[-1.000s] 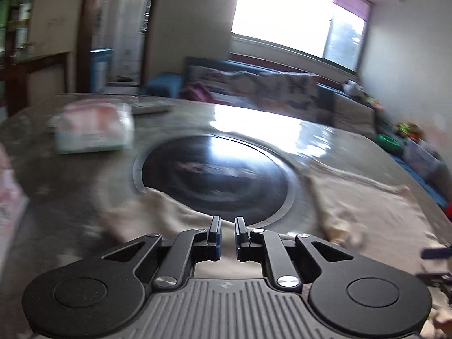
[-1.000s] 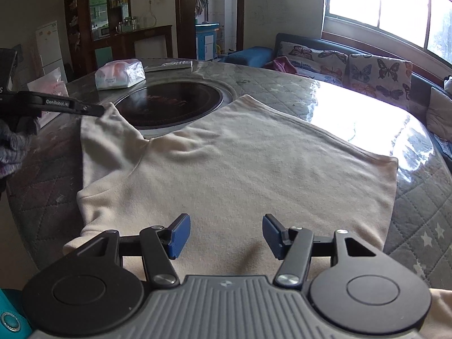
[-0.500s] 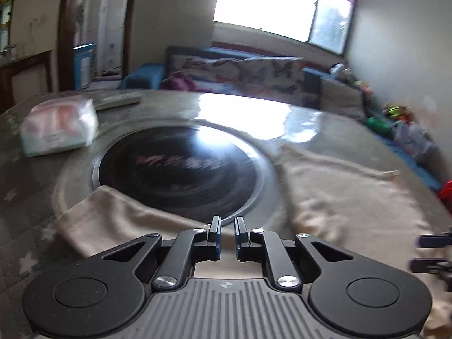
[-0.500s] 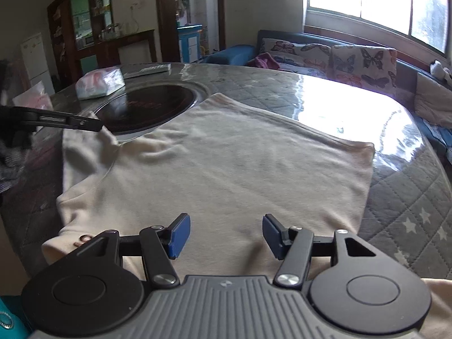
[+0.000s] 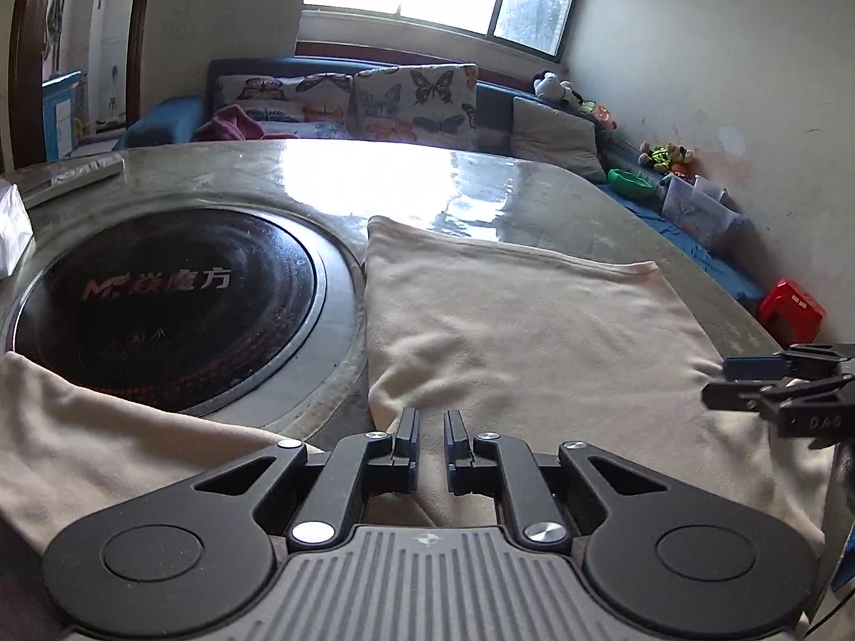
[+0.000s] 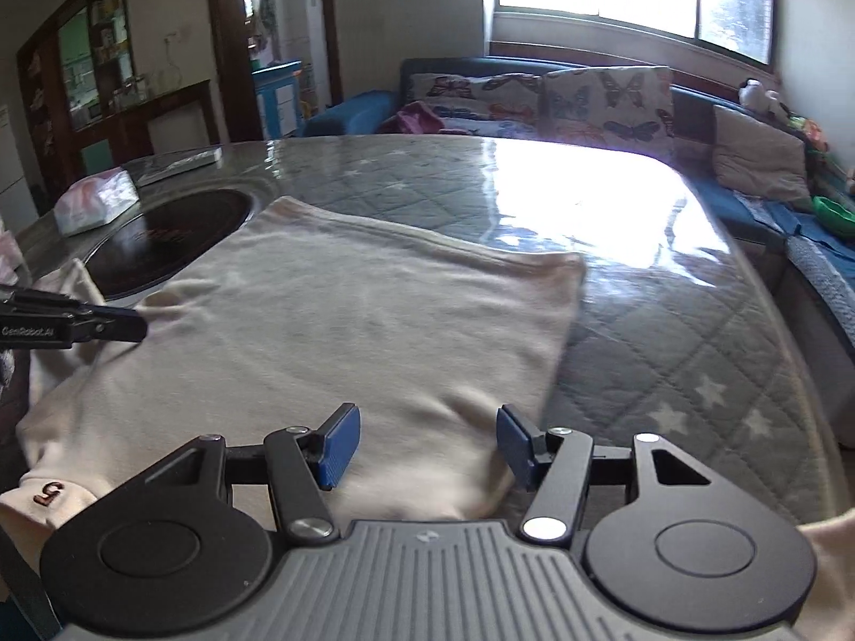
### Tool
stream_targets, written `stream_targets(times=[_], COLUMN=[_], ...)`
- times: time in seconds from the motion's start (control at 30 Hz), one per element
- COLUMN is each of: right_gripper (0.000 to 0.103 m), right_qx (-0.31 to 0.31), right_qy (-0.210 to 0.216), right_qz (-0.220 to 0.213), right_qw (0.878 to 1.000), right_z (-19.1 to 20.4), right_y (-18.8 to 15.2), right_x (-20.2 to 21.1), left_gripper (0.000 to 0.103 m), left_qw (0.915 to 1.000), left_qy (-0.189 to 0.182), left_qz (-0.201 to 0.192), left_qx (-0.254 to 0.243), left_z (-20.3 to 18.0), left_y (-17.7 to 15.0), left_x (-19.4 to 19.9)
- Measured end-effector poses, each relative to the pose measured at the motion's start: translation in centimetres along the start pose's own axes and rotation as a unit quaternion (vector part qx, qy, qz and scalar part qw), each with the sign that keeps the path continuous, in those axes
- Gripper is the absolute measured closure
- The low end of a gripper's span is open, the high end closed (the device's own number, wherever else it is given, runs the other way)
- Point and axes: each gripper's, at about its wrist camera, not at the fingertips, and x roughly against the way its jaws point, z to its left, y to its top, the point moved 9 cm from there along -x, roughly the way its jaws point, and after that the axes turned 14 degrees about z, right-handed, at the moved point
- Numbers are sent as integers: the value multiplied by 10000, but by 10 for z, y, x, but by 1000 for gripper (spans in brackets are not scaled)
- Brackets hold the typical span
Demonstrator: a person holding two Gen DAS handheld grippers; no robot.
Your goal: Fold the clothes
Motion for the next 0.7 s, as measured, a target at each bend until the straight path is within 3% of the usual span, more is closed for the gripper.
stream_targets(times=[0.2, 0.27, 0.33, 0.5, 0.7], right_gripper=[45, 45, 45, 45, 55], right_qx=[-425, -562, -801, -1321, -2061], right_qy=[-483, -608, -798, -944, -1296], right_qz=[-224, -241, -208, -204, -270], right_qw=[9977, 9963, 9934, 9865, 9695], right_z=[-36, -45, -57, -76, -118], right_y=[-25, -34, -53, -84, -110], right_x=[37, 45, 54, 63, 68], left_gripper=[90, 85, 70, 60, 59], left_qw=[10000, 9997, 9993, 9970, 9934], left_qy=[-37, -133, -241, -510, -724], left_qz=[8, -29, -52, -62, 32], left_qx=[-74, -196, -287, -570, -886], left_z=[-11, -23, -36, -71, -102], left_y=[1, 0, -1, -8, -19], left_x=[6, 11, 16, 24, 25])
